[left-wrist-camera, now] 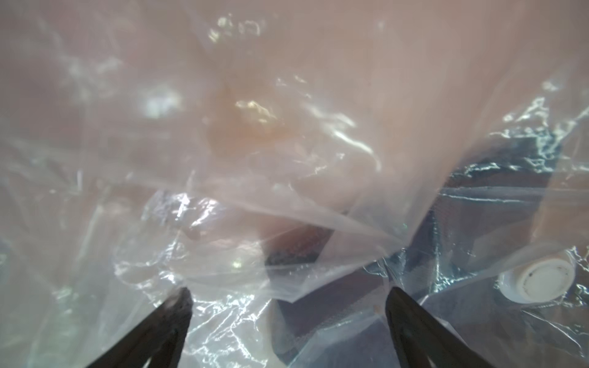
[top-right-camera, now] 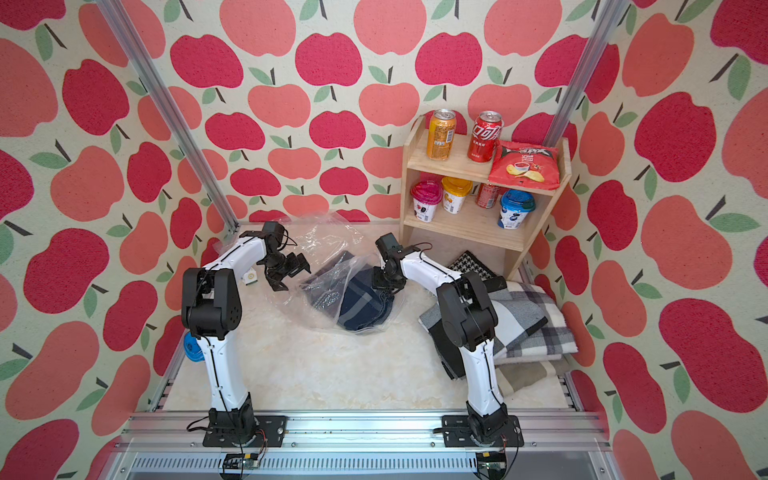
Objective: Take the scarf out of the vacuum bag
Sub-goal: Take out the scarf from the vacuum bag.
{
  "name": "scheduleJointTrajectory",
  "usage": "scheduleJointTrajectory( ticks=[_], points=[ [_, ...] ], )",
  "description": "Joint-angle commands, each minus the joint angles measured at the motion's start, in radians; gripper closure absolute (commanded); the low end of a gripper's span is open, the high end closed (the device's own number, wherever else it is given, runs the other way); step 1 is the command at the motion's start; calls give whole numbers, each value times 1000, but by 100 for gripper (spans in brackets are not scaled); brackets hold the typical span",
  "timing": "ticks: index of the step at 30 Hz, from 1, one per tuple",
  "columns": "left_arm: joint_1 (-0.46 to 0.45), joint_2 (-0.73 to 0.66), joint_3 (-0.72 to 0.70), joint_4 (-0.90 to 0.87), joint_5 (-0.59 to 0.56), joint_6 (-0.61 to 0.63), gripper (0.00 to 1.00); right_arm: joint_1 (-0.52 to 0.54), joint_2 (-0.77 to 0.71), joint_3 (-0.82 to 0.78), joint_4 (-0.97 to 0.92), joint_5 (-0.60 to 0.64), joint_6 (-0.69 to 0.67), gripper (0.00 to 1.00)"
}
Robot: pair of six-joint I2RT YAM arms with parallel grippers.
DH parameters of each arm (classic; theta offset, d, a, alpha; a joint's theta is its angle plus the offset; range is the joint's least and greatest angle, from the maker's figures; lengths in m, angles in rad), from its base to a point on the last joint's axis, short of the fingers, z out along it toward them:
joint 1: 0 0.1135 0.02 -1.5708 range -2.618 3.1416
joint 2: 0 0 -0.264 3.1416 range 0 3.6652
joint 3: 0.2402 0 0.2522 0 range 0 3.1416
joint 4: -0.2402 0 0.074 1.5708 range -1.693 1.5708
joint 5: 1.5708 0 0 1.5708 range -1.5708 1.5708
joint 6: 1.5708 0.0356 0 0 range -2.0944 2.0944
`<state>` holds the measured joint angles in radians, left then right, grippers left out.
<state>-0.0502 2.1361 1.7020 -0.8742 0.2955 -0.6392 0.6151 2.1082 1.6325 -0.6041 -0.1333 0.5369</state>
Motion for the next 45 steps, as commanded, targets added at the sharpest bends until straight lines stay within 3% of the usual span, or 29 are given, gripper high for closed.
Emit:
scheduleJointTrajectory(
  ticks=[1,7,15,31,45],
  points=[
    [23,46,48,-7,-15,-39,2,8,0,25,-14,-22,8,100],
    [38,136,152,-61,-24,-63,3,7,-33,-15,-18,-29,0,100],
    [37,265,327,-263,-129,-103,2,7,-103,-30,-135,-62,7,100],
    [40,278,278,-247,-193,-129,2,-8,-268,-45,-439,-27,-11,100],
    [33,257,291,-250,-226,-111,2,-69,-544,-307,-475,17,20,100]
  ],
)
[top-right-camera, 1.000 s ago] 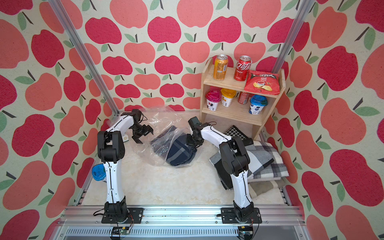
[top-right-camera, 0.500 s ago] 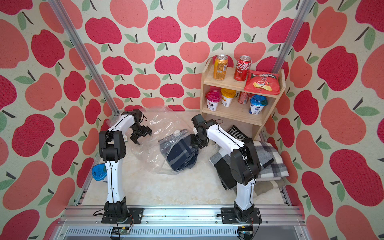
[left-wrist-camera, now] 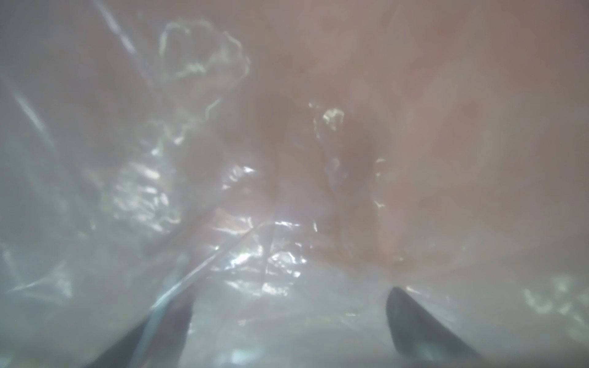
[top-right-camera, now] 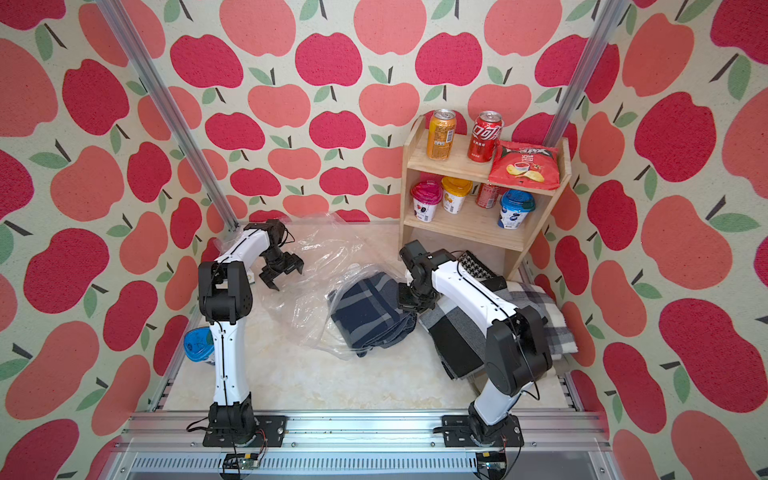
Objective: Take the scarf out of the vacuum bag
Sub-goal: Take out the scarf from the vacuum bag.
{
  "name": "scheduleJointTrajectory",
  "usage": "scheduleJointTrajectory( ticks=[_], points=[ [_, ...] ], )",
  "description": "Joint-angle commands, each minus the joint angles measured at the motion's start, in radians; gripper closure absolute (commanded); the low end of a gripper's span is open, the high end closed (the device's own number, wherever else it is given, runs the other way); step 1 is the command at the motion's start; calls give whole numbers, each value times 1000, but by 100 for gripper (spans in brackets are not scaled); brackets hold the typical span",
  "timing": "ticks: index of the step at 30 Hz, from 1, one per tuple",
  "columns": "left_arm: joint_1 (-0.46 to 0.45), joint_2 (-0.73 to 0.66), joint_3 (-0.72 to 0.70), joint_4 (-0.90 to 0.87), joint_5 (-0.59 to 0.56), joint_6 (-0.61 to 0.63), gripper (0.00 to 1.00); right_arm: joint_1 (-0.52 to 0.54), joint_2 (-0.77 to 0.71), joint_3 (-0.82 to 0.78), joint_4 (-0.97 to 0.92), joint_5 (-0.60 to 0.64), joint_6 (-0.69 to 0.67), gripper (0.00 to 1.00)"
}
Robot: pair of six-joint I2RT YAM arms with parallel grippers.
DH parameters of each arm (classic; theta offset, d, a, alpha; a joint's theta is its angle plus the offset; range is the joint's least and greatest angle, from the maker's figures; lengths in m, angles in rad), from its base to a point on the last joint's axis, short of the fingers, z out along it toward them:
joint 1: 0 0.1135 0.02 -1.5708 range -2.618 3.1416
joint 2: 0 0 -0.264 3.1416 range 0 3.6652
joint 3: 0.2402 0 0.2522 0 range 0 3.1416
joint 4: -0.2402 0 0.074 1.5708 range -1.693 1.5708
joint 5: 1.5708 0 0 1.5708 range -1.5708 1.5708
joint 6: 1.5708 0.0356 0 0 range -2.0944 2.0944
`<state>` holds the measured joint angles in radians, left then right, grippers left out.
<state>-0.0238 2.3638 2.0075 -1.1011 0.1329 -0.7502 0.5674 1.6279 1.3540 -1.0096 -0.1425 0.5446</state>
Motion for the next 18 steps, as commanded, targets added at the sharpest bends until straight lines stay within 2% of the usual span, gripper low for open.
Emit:
scheduleJointTrajectory(
  ticks=[1,18],
  points=[
    [5,34,-6,-29,-65,2,2,-29,-82,-35,-76,26,11,100],
    [-5,63,16,-26,-79,20,2,-56,-264,-117,-183,52,14,100]
  ],
)
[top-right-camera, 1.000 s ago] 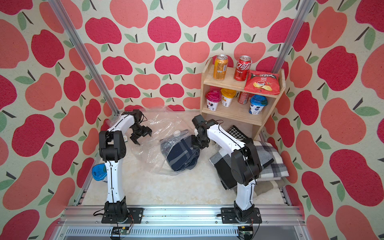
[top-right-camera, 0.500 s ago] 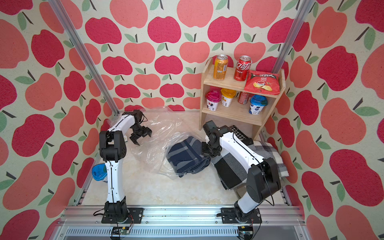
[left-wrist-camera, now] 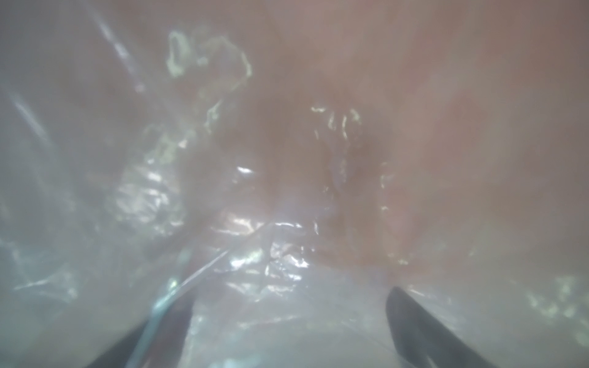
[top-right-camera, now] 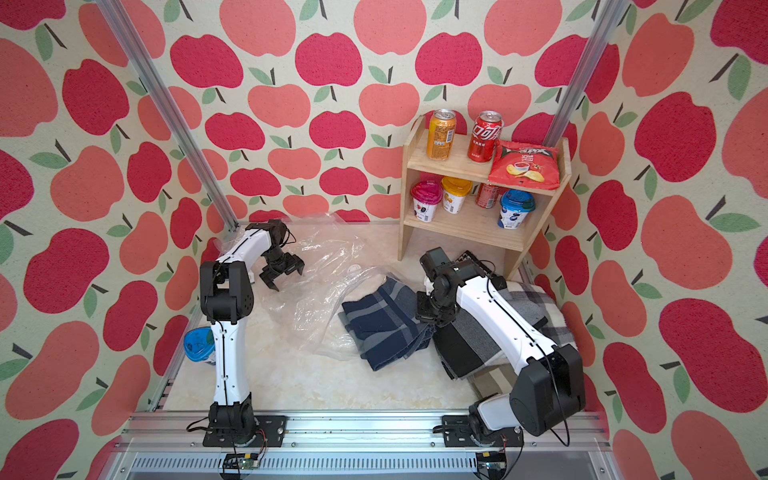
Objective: Take the scarf out of the vacuum bag
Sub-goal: Take out the scarf from the vacuum bag.
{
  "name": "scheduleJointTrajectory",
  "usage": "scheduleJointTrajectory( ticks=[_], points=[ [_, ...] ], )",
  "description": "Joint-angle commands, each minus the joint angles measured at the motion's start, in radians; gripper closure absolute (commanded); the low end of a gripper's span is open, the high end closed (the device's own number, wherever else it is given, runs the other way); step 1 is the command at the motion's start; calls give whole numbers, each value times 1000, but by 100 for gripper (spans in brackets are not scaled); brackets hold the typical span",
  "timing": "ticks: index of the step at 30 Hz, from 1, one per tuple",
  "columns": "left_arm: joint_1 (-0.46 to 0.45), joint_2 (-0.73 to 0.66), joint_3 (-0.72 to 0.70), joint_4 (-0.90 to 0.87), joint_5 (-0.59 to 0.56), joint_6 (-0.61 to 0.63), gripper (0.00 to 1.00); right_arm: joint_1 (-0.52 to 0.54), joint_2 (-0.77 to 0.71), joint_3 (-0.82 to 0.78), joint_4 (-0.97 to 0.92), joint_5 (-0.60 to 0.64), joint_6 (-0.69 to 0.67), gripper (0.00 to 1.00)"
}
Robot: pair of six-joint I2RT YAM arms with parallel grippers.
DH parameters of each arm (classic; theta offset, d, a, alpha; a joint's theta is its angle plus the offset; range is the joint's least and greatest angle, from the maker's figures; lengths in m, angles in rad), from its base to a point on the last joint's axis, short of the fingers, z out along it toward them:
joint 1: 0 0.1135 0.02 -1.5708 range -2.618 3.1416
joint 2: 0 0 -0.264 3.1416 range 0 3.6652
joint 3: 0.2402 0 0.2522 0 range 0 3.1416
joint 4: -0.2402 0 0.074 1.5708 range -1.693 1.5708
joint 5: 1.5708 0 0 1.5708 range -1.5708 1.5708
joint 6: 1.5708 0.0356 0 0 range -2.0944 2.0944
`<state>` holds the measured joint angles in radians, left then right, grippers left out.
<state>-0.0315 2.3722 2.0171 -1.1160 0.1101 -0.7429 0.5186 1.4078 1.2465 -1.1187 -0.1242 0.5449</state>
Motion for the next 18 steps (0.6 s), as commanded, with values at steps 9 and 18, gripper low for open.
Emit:
scheduleJointTrajectory(
  ticks=[9,18],
  points=[
    [-13,43,9,-10,-40,28,2,-45,-89,-124,-21,37,3,100],
    [-46,-75,20,15,-28,91,2,-45,-51,-140,33,28,0,98]
  ],
)
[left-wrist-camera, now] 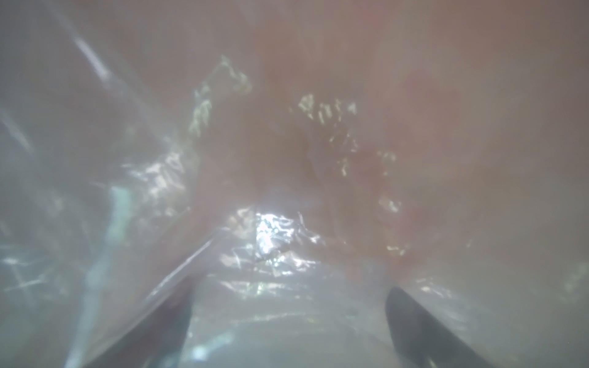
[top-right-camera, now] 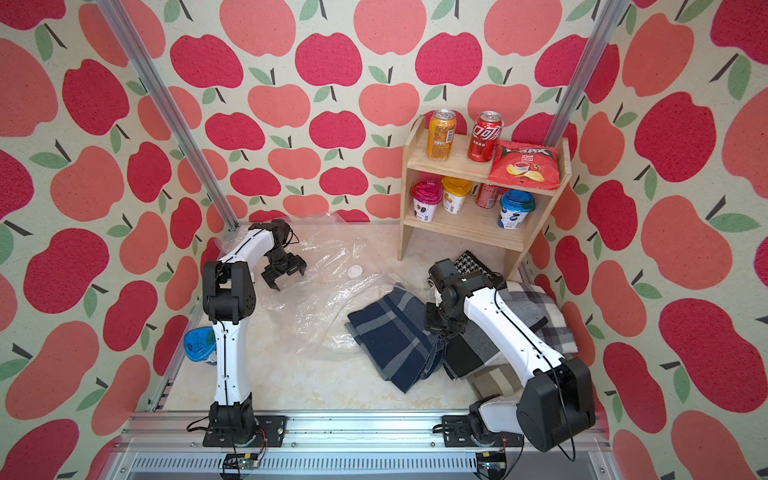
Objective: Take the scarf out of the vacuum bag
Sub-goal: Take out the scarf from the vacuum bag, then pick up the vacuum bag at the center of the board.
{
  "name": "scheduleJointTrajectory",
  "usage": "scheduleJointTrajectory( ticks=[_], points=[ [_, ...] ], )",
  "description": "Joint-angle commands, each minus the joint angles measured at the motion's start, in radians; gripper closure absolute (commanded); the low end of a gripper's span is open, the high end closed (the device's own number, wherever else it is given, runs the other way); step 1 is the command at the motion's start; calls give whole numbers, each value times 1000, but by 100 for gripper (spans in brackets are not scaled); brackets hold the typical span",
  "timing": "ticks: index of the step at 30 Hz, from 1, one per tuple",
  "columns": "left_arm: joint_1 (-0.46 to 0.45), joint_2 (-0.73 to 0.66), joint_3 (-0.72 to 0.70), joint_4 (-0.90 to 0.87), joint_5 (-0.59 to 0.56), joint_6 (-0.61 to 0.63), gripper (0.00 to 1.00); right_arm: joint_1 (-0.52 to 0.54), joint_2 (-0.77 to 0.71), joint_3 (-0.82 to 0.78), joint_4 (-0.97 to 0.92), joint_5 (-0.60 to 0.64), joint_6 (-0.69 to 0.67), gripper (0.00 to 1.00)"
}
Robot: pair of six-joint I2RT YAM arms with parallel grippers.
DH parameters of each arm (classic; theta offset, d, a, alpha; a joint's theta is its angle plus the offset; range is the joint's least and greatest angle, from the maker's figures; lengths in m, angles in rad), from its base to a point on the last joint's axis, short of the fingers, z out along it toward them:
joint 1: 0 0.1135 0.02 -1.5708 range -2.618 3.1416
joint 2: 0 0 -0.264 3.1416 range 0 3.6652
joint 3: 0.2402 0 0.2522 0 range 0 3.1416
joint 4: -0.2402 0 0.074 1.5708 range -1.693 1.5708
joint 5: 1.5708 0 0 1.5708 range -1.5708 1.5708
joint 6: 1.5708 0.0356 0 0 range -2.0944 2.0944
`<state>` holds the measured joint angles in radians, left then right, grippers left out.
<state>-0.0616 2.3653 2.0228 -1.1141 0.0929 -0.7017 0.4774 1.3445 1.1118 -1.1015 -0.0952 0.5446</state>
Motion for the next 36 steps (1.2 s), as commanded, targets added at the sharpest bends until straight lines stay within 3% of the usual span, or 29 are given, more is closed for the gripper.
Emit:
scheduleJointTrajectory(
  ticks=[1,6,13,23,28,32,36],
  points=[
    [-21,-92,20,16,-10,66,2,-4,14,-4,18,-2,0,98],
    [-89,-259,20,78,-25,223,2,-5,19,-16,29,-2,0,98],
    [-285,-465,-32,134,-5,546,2,-7,19,-30,54,-8,-4,92],
    [-396,-740,-425,346,249,729,2,-35,37,-53,100,-26,-22,91],
    [-462,-782,-502,323,204,844,2,-45,60,-66,124,-41,-28,91],
    [-500,-861,-584,380,234,894,2,-45,68,-67,135,-49,-26,91],
    [-591,-900,-632,399,224,957,2,-45,79,-70,142,-52,-26,91]
  ],
)
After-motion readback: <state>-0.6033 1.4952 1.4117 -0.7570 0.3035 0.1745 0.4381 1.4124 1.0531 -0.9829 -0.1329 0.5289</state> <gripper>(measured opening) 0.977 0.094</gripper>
